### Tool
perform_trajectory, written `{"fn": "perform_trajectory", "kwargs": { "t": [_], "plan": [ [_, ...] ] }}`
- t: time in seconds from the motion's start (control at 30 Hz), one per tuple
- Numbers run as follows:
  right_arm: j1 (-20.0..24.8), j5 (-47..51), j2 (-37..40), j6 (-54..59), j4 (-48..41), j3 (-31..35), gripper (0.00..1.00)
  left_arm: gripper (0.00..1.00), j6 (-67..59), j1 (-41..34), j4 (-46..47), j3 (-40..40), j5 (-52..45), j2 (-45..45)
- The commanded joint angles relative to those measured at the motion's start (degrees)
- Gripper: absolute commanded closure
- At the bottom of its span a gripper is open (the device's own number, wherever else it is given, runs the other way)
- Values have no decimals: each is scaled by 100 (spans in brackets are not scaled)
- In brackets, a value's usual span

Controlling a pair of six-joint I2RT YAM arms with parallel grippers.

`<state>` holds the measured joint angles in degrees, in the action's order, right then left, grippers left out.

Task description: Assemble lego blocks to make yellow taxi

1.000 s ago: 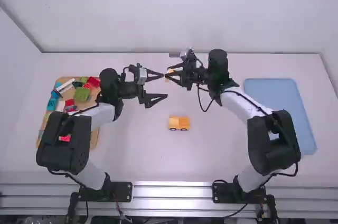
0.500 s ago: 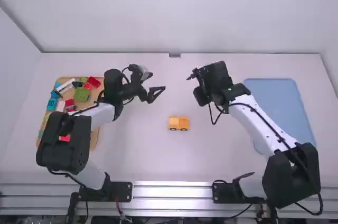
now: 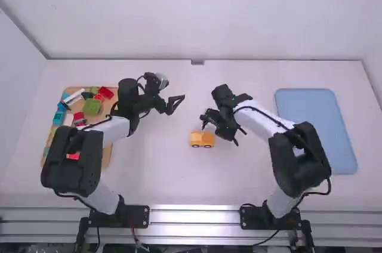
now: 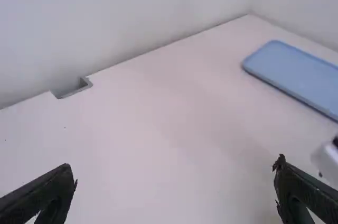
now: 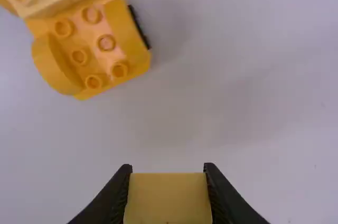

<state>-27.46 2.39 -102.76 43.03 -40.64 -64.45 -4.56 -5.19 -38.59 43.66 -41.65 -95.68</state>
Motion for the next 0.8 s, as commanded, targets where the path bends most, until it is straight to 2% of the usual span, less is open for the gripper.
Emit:
{"fn": "perform_trajectory", "kwargs": {
  "t": [0.0,0.07,0.17,0.23,0.3,0.33,0.53,0.57,0.63,0.67,0.7,0.77],
  "plan": [
    [-42,299,-256,535,-31,-188,91,1,-87,31,-17,96,-28,-13],
    [4,190,-505,549,-9,-260,86,1,-90,31,-17,76,-26,-13],
    [59,236,-723,546,-81,-358,89,1,-87,31,-22,44,-24,-13],
    [59,258,-809,546,-153,-424,88,1,-129,33,-22,15,-26,-13],
    [59,166,-839,546,-179,-479,72,1,-127,31,-24,-22,85,-13],
    [57,98,-837,549,-181,-492,69,1,-127,33,-22,-35,138,-13],
    [52,-181,-839,546,-195,-492,63,1,-129,33,-92,-131,229,-13],
    [52,-216,-839,544,-197,-492,56,1,-129,33,-85,-131,229,-13],
    [52,-192,-839,542,-205,-492,33,1,-127,33,-87,-131,223,-13],
    [52,-168,-839,485,-208,-492,14,1,-127,31,-85,-131,227,-13],
    [52,-103,-833,404,-210,-492,2,1,-127,33,-87,-131,229,-13],
    [44,52,-804,162,-210,-501,2,1,-127,33,-87,-131,225,-13]
  ]
}}
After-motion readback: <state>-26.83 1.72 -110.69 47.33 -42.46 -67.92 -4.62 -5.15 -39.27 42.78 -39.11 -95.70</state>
